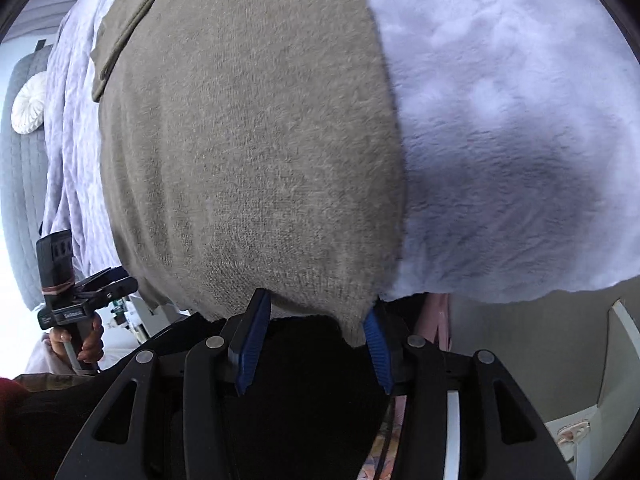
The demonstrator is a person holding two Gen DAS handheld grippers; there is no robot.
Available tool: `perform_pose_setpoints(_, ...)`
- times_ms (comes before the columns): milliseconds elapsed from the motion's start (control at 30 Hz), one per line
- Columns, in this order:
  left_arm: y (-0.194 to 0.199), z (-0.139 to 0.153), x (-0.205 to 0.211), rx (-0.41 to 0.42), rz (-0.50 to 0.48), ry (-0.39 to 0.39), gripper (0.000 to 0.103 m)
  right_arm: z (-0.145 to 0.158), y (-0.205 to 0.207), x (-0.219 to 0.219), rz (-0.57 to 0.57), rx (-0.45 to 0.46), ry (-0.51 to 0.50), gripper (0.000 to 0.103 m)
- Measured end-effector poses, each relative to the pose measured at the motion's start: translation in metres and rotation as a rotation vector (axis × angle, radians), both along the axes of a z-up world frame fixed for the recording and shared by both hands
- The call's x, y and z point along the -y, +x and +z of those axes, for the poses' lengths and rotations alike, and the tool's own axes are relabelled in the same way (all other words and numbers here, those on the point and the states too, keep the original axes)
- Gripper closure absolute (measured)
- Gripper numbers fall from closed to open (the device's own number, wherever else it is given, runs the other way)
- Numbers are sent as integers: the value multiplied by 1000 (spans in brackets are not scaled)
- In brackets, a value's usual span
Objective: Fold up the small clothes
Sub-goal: 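Grasp the sweater hem with both tools and lift it toward the collar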
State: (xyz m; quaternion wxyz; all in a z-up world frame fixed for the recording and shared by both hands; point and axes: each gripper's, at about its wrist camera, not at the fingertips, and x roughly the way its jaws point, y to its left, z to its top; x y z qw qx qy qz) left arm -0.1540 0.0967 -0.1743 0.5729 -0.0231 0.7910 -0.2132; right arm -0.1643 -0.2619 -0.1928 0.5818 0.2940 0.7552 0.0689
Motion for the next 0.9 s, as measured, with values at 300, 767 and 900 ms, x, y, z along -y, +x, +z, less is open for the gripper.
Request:
perform_pose_setpoints(300,17,46,-34,33,98,-235,92,46,17,0,-102,151,195,96)
perform_pose_setpoints(767,114,50,-56,221,329,-193,92,44,117,19,-316,284,209,96)
perform_pose_setpoints(900,128,43,-48,231,366,-155,92,33,134,37,-381,262,157,96)
